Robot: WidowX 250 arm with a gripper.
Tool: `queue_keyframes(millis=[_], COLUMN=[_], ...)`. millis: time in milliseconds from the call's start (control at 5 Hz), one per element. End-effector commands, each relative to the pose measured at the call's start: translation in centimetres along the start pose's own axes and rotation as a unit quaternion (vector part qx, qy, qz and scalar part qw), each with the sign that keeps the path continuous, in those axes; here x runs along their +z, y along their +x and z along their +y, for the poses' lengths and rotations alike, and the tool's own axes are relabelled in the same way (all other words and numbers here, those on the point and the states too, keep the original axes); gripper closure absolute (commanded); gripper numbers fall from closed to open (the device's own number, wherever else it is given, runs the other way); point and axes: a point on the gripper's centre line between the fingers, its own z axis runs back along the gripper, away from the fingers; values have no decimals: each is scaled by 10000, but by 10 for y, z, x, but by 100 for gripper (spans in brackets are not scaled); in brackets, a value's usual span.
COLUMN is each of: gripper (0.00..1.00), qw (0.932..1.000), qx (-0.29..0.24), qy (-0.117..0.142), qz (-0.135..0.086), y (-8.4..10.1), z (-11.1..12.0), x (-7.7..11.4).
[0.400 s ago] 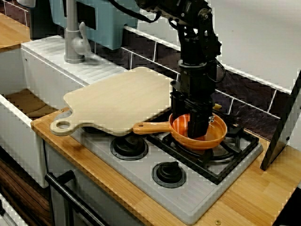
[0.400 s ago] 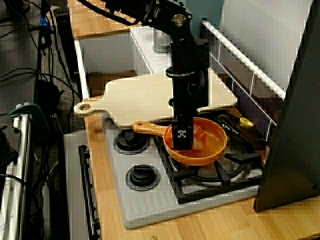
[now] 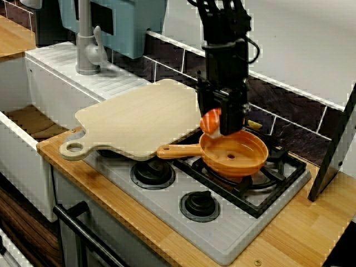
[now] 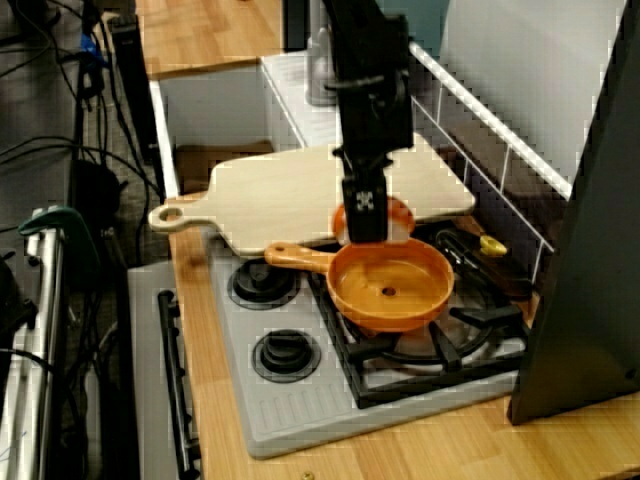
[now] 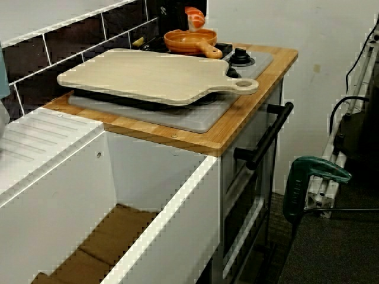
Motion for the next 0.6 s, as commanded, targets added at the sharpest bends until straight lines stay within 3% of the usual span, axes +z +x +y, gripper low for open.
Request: queue_keyframes(millis=[0,200,400], gripper=[100,100,100], qw=[9966,9942,9928], qx=[39,3,54], qy=[399,699,840], qz=[-725,-813,-854], y=[10,17,25], z=[28,49,63], x=[54,54,52])
